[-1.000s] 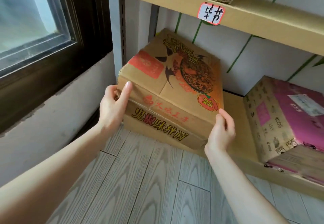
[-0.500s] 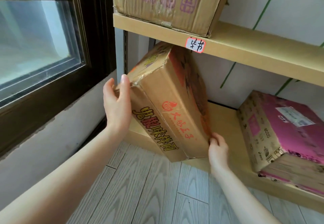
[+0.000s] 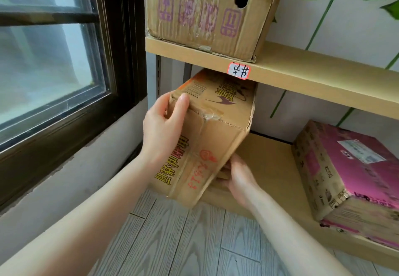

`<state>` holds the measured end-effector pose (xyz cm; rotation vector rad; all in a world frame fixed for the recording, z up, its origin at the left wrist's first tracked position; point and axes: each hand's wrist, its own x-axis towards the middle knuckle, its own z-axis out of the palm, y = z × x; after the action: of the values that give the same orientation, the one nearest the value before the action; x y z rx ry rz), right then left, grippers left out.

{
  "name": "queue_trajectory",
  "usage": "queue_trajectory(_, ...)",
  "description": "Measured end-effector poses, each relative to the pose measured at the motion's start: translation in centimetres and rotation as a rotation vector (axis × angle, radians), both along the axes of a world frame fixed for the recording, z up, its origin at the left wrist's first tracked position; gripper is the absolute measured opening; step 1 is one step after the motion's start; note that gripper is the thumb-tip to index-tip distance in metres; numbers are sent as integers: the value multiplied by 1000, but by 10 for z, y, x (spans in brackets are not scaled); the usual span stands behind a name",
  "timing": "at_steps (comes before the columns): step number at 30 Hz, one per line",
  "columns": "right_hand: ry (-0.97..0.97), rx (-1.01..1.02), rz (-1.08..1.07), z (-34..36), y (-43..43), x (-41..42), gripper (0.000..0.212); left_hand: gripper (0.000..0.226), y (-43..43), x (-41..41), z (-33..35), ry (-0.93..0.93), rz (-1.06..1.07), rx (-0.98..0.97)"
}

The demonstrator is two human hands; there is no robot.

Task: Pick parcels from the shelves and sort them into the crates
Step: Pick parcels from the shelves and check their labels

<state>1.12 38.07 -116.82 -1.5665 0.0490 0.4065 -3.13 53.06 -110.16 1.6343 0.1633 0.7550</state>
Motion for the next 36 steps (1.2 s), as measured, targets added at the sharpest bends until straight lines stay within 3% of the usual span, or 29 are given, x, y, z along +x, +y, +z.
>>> queue_trajectory(4, -59, 172, -168, 31, -11, 12, 71, 28, 4, -1, -4, 29, -10, -52)
queue_trajectory(6, -123, 198, -95, 54, -10, 13, 76, 27, 2, -2, -5, 28, -30, -77)
queue_trajectory(9, -161, 171, -43, 68, -9, 9, 51, 29, -4, -4, -3, 12, -62, -62)
queue_trajectory(12, -146, 308, -120, 69, -22, 3, 21, 26, -15, -11, -2, -33, -126, 13)
queue_trajectory(17, -69, 528, -244, 57, -68, 8, 34, 36, -34, -9, -11, 26, -234, 219)
queue_trajectory(24, 41, 624, -403, 27, -105, 14, 37, 43, -27, 4, -58, 444, -263, 335)
queue_trajectory(26, 22, 602, -451, 15, -114, 12, 31, 41, -17, 12, -67, 589, -200, 428)
queue_trajectory(29, 52, 538, -524, -8, -125, 8, 24, 56, -6, 19, -71, 791, -74, 470)
queue_trajectory(33, 148, 376, -540, -33, -138, 1, 23, 69, 4, 25, -67, 836, -13, 383)
queue_trajectory(36, 220, 175, -559, -57, -143, -2, 33, 67, 8, 29, -68, 884, -37, 380)
